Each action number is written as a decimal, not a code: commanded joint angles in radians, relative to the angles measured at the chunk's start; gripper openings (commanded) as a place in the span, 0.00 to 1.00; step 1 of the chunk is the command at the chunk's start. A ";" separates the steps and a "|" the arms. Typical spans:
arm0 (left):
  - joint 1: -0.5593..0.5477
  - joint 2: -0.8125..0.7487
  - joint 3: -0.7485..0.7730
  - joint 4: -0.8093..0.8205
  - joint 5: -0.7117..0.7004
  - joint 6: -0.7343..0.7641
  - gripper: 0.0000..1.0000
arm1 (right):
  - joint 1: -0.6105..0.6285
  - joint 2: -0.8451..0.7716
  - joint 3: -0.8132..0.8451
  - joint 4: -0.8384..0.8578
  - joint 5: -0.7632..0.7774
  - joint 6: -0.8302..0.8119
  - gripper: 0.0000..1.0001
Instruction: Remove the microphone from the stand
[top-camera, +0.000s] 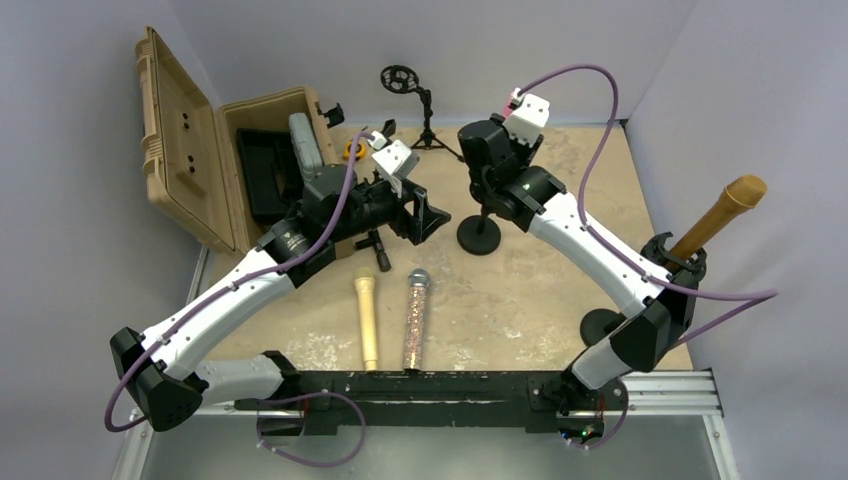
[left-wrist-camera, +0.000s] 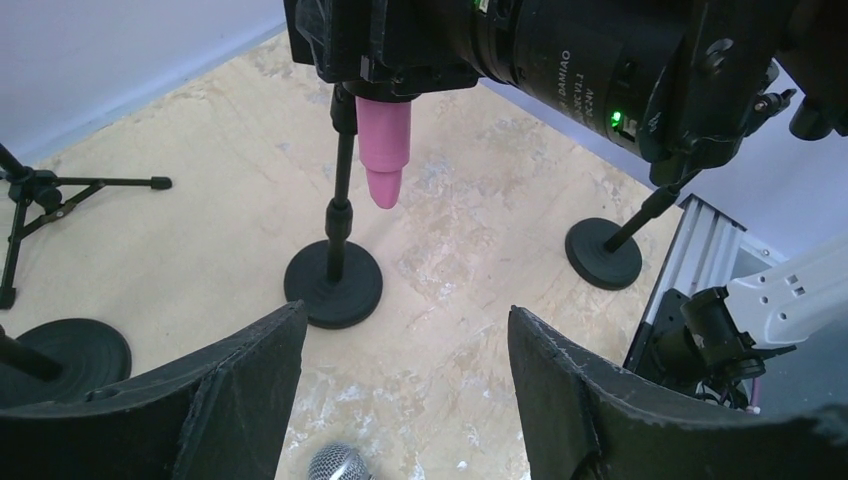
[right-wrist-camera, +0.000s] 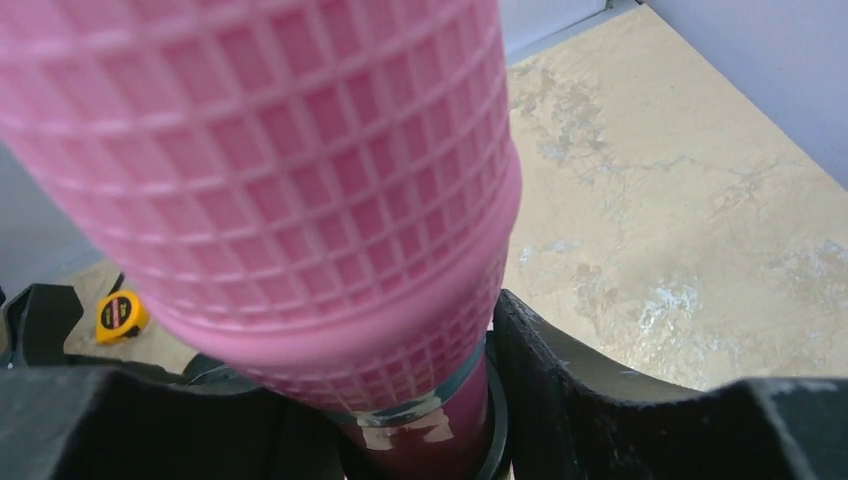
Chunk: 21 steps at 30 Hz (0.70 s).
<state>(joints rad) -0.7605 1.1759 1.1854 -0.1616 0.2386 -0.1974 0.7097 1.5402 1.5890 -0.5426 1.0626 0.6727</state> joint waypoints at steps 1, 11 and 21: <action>-0.006 -0.027 0.017 0.003 -0.034 0.022 0.72 | 0.004 -0.084 -0.025 0.285 -0.091 -0.231 0.00; 0.034 -0.057 0.017 0.031 0.221 0.085 0.80 | 0.000 -0.415 -0.410 0.950 -1.006 -0.854 0.00; 0.305 -0.018 -0.081 0.319 0.469 -0.062 0.76 | -0.035 -0.335 -0.492 1.082 -1.349 -0.888 0.00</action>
<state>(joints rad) -0.5175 1.1465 1.1381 -0.0154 0.5938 -0.2020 0.7021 1.1885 1.1225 0.3416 -0.1192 -0.1436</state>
